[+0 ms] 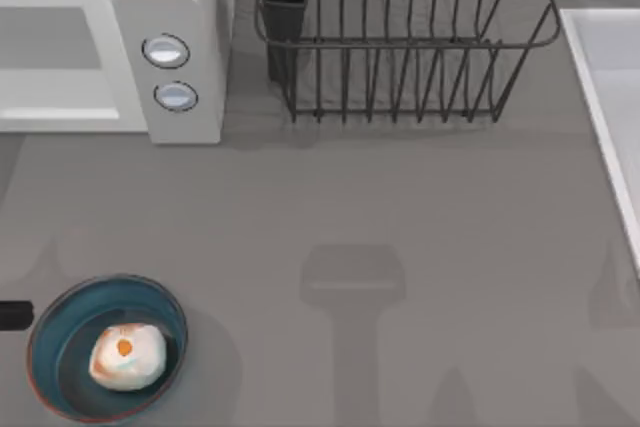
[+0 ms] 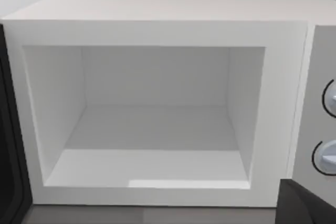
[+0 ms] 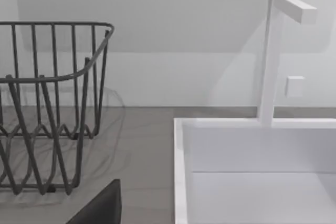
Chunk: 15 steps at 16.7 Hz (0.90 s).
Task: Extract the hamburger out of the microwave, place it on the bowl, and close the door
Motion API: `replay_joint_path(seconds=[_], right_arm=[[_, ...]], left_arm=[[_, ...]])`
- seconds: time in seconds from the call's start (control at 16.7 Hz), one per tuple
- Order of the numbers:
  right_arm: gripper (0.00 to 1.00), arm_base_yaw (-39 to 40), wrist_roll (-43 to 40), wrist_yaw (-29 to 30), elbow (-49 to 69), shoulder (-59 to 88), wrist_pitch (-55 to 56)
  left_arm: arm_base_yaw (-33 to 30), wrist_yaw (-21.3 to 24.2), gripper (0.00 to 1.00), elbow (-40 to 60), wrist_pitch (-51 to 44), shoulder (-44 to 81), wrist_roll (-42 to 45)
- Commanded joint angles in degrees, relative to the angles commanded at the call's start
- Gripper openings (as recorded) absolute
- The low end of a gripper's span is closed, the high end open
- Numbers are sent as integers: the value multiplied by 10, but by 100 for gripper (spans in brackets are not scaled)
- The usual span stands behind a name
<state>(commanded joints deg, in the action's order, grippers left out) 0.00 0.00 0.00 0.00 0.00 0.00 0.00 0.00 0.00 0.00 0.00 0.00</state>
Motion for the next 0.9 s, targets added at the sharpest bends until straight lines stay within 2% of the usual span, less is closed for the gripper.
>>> replay_joint_path(seconds=[0.24, 0.6, 0.9], right_arm=[[100, 0, 0, 0, 0, 0, 0], [100, 0, 0, 0, 0, 0, 0], [100, 0, 0, 0, 0, 0, 0]], left_arm=[[-10, -10, 0, -2, 10, 10, 0], [-85, -85, 0, -14, 98, 83, 1], [-88, -89, 0, -13, 98, 83, 1]])
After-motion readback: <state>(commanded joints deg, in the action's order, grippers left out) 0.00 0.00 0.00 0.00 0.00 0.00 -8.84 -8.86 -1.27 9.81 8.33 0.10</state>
